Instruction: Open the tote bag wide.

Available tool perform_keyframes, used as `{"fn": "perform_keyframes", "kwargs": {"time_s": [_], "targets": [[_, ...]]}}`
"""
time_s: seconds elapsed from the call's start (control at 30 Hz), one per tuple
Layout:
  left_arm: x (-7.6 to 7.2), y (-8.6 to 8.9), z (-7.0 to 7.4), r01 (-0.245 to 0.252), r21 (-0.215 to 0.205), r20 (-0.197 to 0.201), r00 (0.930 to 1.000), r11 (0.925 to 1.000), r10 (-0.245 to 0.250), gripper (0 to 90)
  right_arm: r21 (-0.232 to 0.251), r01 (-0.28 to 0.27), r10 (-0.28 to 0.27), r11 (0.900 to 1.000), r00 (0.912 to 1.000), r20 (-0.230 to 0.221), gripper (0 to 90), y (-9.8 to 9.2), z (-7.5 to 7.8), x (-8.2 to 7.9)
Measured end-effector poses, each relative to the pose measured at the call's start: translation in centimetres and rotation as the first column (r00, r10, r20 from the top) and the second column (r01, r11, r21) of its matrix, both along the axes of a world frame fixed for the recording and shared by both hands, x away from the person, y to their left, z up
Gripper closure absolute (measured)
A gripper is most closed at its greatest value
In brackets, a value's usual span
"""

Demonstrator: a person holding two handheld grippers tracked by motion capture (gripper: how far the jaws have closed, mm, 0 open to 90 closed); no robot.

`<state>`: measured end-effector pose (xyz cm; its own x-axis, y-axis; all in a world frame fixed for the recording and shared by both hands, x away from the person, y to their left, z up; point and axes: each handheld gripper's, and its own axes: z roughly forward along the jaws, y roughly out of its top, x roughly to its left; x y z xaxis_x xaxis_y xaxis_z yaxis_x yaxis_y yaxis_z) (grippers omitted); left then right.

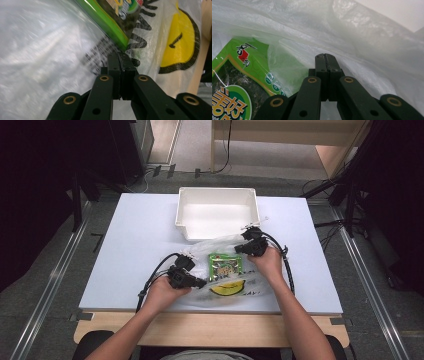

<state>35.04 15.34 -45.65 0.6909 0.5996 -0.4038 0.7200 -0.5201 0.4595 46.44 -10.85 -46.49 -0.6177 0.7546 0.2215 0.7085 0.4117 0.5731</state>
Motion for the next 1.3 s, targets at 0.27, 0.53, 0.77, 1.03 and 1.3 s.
{"fn": "perform_keyframes", "kwargs": {"time_s": [0.27,0.53,0.77,1.03,1.3], "targets": [[-2.0,0.1,-0.4,0.022,-0.016,-0.009,0.9997,0.9996,-0.023,89.7,0.0,0.002,-0.002,1.0,1.0,-0.001,90.0,0.0,0.0,0.0],[-3.8,0.7,-0.7,0.04,-0.047,-0.022,0.9989,0.9981,-0.041,89.8,0.004,0.006,-0.006,1.0,1.0,-0.003,90.0,0.0,0.0,0.0],[-5.6,1.3,-0.7,0.055,-0.045,-0.046,0.9973,0.9974,-0.057,89.8,0.005,0.007,-0.007,1.0,1.0,-0.005,90.0,0.0,0.0,0.0],[-5.9,1.7,-1.0,0.047,-0.053,-0.045,0.9978,0.9975,-0.05,89.8,-0.026,0.038,-0.038,0.999,0.999,0.024,90.0,0.2,0.1,0.0],[-5.3,1.8,-0.8,0.026,-0.066,-0.025,0.9993,0.9975,-0.028,89.4,0.008,-0.021,0.021,1.0,0.9997,-0.011,90.0,0.4,1.6,-1.2]]}}
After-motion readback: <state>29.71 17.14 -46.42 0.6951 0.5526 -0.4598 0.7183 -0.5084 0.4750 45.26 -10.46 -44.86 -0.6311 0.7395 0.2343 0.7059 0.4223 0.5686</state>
